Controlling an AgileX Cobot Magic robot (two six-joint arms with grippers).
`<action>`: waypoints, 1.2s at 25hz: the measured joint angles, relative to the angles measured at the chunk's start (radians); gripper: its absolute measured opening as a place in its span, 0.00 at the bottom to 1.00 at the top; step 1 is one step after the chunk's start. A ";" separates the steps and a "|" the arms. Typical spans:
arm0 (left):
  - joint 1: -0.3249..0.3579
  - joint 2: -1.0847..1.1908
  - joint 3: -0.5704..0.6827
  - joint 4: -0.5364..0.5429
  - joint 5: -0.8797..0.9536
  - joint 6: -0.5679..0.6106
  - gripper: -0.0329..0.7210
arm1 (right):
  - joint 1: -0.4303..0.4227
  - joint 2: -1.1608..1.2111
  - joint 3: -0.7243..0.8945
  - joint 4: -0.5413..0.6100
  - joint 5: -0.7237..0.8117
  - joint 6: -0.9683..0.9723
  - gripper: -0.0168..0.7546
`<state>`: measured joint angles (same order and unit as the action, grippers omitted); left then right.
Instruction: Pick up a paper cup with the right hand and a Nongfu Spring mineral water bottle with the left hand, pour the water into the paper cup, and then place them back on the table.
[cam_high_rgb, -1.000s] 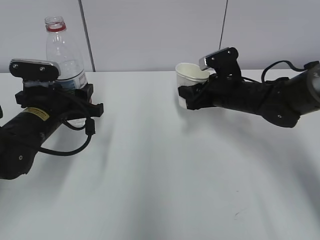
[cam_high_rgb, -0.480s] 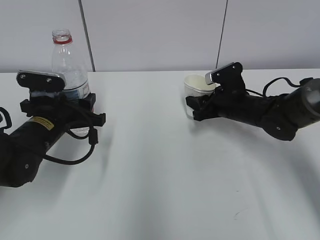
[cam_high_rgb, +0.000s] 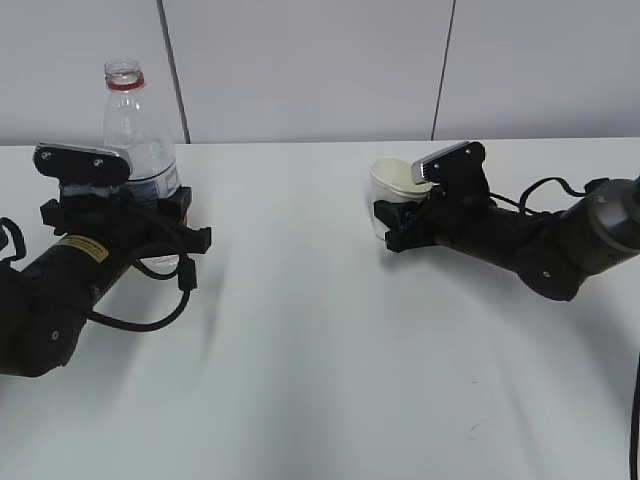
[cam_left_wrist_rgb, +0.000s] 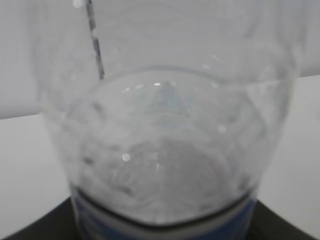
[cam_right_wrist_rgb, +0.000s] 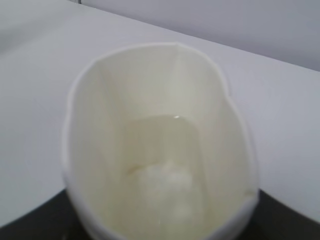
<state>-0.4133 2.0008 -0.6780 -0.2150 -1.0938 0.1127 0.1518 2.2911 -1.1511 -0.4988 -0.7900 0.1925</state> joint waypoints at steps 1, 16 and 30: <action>0.000 0.000 0.000 0.000 0.000 0.000 0.53 | 0.000 0.000 0.000 0.001 -0.002 -0.002 0.52; 0.000 0.094 -0.075 0.014 -0.004 0.000 0.53 | 0.000 0.007 0.000 0.013 -0.011 -0.022 0.52; 0.034 0.255 -0.261 0.023 -0.076 -0.002 0.53 | 0.000 0.009 0.000 0.014 -0.016 -0.024 0.52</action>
<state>-0.3797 2.2560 -0.9389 -0.1919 -1.1694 0.1107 0.1518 2.2998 -1.1511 -0.4845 -0.8064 0.1687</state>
